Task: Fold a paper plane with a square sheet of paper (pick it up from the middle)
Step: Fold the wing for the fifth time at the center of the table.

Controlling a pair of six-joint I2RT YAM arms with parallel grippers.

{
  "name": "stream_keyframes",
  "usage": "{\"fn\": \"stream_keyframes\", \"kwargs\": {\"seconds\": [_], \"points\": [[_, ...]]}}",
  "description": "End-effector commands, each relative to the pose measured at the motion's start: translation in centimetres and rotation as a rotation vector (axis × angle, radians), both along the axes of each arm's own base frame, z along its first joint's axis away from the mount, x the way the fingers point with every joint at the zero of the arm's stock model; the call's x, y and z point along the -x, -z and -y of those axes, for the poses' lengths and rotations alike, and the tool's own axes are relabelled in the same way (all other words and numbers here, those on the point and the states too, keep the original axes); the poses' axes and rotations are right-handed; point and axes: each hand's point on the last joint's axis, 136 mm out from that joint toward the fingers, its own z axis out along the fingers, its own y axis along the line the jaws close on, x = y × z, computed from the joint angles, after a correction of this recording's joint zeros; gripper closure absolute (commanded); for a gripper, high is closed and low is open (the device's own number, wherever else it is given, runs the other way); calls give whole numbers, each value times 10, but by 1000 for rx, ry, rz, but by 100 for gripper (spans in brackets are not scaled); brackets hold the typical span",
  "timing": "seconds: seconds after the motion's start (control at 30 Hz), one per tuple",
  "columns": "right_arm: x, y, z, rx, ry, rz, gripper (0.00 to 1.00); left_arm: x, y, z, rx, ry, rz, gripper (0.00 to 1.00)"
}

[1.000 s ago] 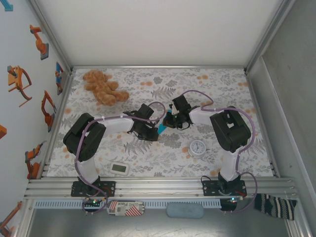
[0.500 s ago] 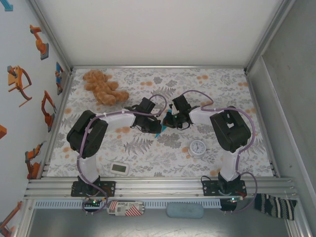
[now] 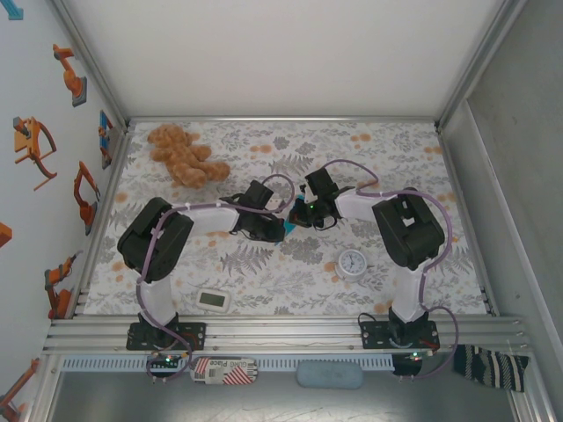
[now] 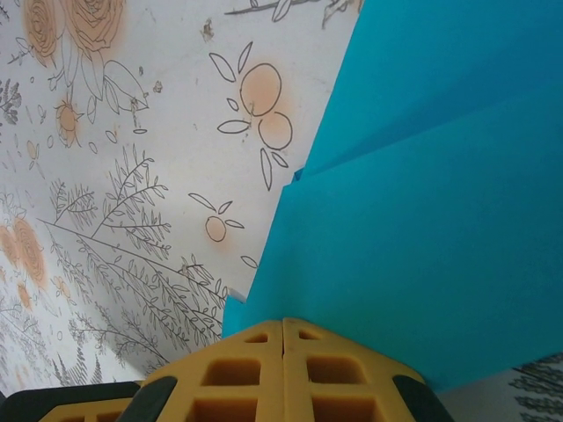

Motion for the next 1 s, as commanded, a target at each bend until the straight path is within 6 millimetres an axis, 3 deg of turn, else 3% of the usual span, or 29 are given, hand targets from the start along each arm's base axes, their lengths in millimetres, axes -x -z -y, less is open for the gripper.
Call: {"fn": "stream_keyframes", "kwargs": {"seconds": [0.0,0.33,0.47,0.63,0.8,0.97], "points": [[31,68,49,261,61,-155,100,36,22,-36,-128,0,-105,95],[32,68,49,260,67,-155,100,58,12,-58,-176,10,-47,96],[32,54,33,188,38,-124,100,43,-17,-49,-108,-36,34,95],[29,20,5,68,14,-67,100,14,-57,-18,52,-89,129,93],[19,2,0,36,30,-25,100,-6,-46,2,78,-113,124,94],[17,-4,-1,25,35,-21,100,-15,-23,5,50,-129,90,97]]}}
